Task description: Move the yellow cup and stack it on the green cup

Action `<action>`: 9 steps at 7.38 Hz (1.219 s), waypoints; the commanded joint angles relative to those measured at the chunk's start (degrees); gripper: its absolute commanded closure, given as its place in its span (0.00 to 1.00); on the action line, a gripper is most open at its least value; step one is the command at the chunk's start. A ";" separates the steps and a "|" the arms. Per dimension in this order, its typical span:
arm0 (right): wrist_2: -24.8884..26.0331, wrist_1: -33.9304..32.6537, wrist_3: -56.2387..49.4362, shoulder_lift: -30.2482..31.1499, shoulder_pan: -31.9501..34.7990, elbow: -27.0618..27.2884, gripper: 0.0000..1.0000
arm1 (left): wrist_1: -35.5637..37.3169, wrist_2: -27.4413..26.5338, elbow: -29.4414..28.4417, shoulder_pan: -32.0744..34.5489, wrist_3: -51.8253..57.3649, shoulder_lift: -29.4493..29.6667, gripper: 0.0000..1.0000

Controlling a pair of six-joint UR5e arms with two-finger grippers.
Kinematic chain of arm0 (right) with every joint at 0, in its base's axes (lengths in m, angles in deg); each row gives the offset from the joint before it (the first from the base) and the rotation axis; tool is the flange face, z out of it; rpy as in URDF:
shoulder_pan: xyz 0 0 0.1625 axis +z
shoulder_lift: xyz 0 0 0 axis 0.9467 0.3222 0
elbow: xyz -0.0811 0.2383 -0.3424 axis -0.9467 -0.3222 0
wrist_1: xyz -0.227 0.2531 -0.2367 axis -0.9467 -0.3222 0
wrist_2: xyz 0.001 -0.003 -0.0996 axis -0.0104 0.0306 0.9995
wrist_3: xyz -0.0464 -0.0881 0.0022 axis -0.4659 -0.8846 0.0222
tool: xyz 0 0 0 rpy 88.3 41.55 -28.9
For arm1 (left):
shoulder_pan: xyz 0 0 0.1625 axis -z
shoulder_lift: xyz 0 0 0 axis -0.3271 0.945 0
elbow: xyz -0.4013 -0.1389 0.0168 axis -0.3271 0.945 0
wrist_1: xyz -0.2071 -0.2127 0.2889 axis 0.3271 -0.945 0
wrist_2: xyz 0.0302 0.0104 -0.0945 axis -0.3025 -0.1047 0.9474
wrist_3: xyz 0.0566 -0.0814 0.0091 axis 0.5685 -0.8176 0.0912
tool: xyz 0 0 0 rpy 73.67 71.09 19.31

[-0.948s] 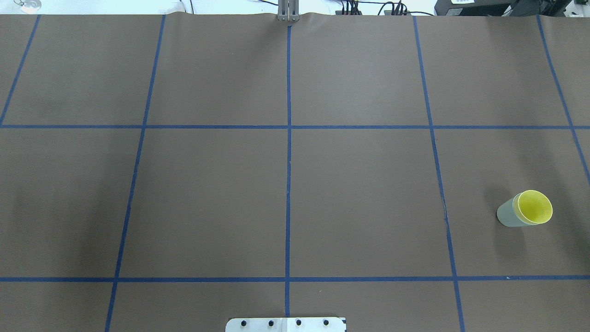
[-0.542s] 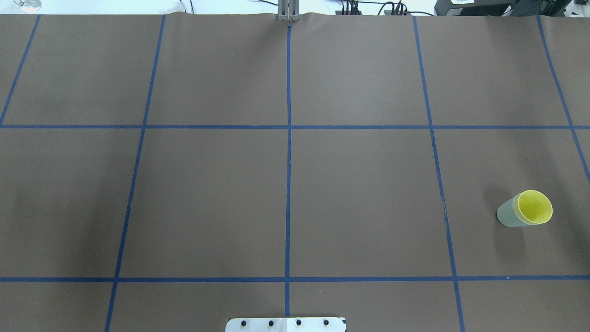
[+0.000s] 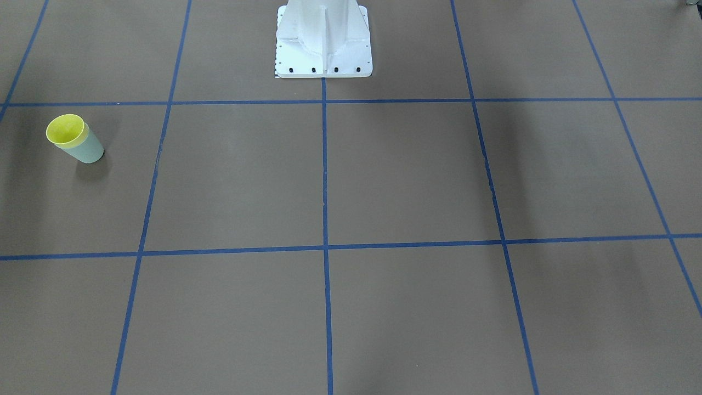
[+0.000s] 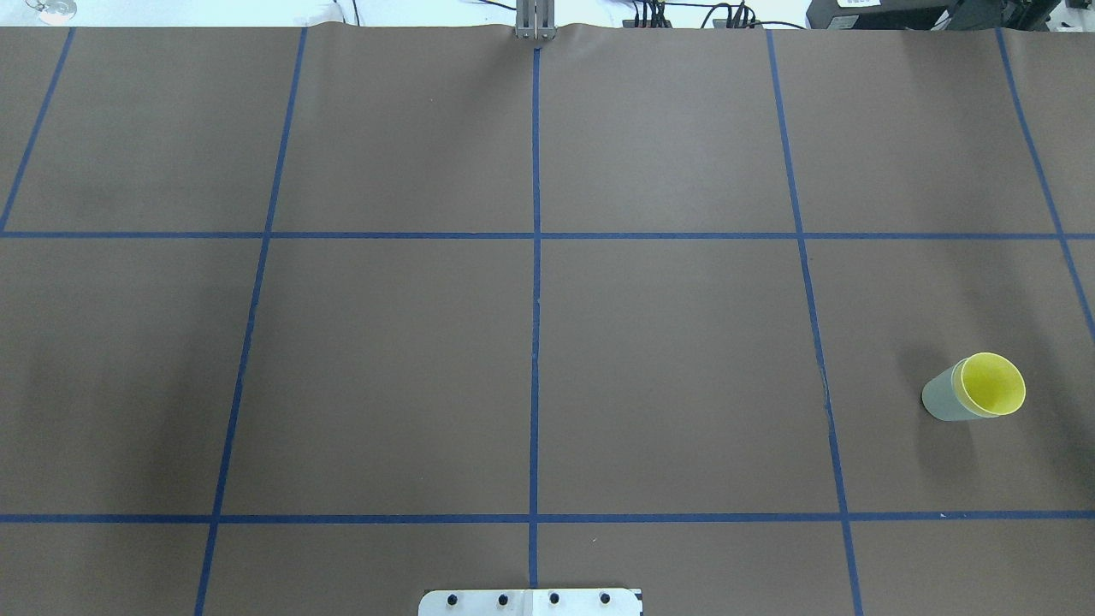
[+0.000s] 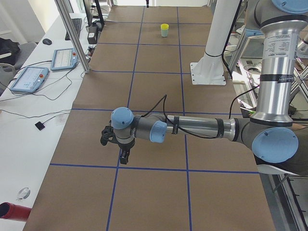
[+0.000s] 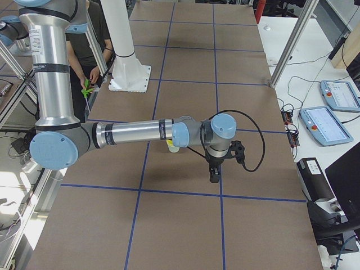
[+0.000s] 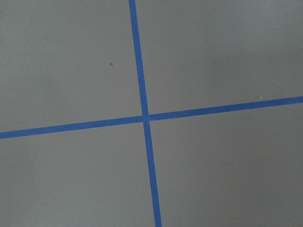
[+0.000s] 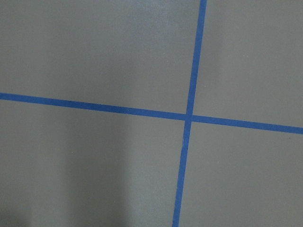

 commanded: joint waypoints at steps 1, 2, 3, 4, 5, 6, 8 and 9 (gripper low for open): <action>0.01 -0.07 0.08 0.00 0.00 -0.07 0.00 | 0.00 0.00 0.00 0.00 -0.05 0.00 0.00; -0.07 -0.07 0.26 0.00 0.00 -0.07 0.00 | 0.00 0.00 0.00 0.00 -0.05 0.00 0.00; -0.08 -0.07 0.52 0.00 0.00 -0.15 0.00 | 0.09 0.00 0.00 0.00 -0.13 0.00 0.00; -0.08 -0.07 1.31 0.00 0.00 -0.24 0.00 | 0.09 0.00 0.00 0.00 -0.13 0.00 0.00; -0.16 -0.07 3.23 0.00 0.00 -0.24 0.00 | 0.09 -0.26 -0.08 0.00 -0.13 0.00 0.00; -0.69 -0.07 3.86 0.00 0.00 -0.24 0.00 | 0.17 -0.26 -0.08 0.00 -0.13 0.00 0.00; -0.87 -0.07 3.60 0.00 0.00 -0.15 0.00 | 0.18 -0.09 -0.17 0.00 -0.13 -0.09 0.00; -0.87 -0.07 3.51 0.00 0.00 -0.07 0.00 | 0.18 -0.09 -0.17 0.00 -0.13 -0.09 0.00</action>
